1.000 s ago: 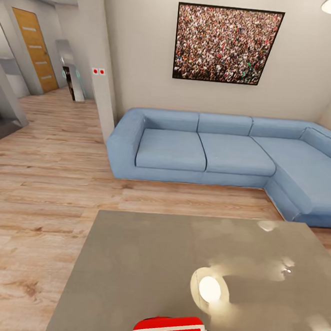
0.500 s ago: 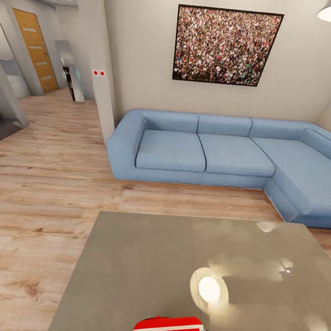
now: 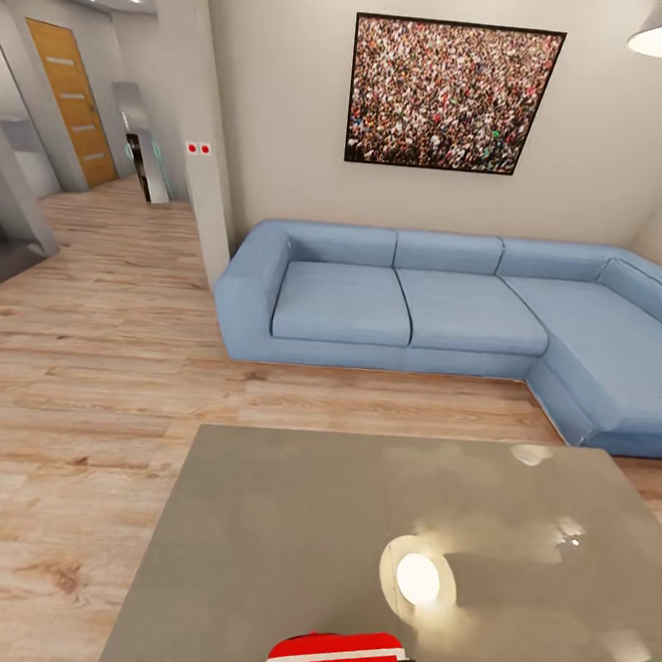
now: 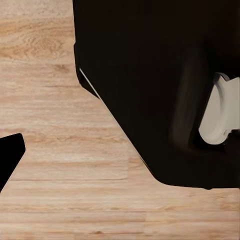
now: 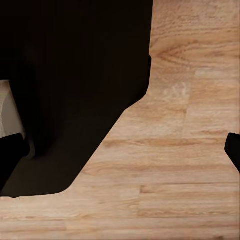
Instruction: Turn on the radio receiver that's on the table in the living room.
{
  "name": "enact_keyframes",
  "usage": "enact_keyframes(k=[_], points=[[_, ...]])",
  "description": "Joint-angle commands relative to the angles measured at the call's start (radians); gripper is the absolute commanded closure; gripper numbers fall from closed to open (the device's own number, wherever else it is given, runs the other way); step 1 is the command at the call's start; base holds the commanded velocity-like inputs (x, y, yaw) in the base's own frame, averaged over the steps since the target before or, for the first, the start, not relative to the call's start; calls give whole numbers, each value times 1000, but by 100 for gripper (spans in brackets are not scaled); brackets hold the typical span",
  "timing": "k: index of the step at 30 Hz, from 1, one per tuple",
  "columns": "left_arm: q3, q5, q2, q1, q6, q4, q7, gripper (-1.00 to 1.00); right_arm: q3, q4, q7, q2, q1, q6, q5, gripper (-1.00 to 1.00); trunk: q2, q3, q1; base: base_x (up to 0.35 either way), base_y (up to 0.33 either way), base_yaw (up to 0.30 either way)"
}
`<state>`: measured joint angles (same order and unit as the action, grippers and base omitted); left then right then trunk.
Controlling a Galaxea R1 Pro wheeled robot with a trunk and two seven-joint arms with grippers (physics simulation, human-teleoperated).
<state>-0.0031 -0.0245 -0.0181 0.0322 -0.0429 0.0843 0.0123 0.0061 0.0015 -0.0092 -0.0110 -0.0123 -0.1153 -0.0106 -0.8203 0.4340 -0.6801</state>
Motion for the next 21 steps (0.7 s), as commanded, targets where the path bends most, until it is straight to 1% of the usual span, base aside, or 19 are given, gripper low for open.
enact_keyframes(k=[1, 9, 21], points=[[0, 0, 0, 0, 0, 0, 0, -100, 0, 0, 0, 0, 0, 0, 0, -100, 7, -3, 4, 0, 0, 0], [0, 0, 1, 0, 0, 0, 0, -100, 0, 0, 0, 0, 0, 0, -1, -100, 63, -28, 35, 0, 0, 0], [0, 0, 1, 0, -1, 0, 0, -100, 0, 0, 0, 0, 0, -1, 0, -100, 63, -28, 35, 0, 0, 0]])
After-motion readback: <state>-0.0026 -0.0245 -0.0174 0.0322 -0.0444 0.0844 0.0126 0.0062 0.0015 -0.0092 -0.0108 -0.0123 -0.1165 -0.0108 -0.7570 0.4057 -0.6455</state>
